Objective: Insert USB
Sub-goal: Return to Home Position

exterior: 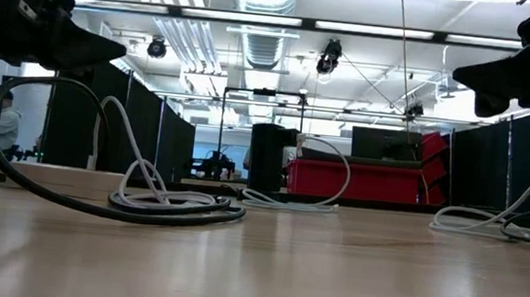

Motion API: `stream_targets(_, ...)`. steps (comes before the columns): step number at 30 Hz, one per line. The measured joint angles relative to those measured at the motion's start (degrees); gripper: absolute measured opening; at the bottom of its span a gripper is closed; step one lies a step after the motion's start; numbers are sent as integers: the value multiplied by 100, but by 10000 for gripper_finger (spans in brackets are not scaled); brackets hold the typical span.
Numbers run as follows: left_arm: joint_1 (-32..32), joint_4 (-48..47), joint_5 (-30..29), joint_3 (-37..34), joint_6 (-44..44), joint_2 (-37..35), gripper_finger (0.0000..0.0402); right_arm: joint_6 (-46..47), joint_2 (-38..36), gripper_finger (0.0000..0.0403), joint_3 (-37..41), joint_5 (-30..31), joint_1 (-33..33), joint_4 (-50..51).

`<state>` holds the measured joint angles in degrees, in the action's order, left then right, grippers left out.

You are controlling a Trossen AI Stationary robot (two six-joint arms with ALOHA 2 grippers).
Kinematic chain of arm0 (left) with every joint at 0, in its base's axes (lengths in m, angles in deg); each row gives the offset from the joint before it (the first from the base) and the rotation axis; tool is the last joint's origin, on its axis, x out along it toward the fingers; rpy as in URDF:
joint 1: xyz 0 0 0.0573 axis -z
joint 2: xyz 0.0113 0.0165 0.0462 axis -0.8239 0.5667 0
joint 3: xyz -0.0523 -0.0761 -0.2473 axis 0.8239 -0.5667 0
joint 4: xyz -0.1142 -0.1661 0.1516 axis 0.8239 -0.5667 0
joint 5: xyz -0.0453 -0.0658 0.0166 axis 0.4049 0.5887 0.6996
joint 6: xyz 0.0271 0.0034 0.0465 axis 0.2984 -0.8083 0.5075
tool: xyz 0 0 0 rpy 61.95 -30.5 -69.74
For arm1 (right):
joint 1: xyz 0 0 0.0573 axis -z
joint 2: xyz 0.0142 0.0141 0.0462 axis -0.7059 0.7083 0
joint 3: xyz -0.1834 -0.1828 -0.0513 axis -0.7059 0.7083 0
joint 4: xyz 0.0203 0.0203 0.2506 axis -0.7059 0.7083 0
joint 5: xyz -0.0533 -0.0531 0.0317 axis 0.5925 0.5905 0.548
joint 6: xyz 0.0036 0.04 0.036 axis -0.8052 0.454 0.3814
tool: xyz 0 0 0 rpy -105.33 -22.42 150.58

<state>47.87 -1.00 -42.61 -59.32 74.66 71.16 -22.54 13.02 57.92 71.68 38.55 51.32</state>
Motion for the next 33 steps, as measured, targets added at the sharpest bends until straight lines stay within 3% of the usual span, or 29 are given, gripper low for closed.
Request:
stream_targets(8, 101, -97, 2, 0, 302, 49, 0, -445, 25, 0, 0, 31, 0, -74)
stream_targets(16, 104, -215, 0, 0, 244, 244, 0, 305, 169, 0, 0, 18, 0, 1)
stream_targets(33, 104, -202, -1, 0, 262, 464, 0, 304, 174, 0, 0, 16, 0, 14)
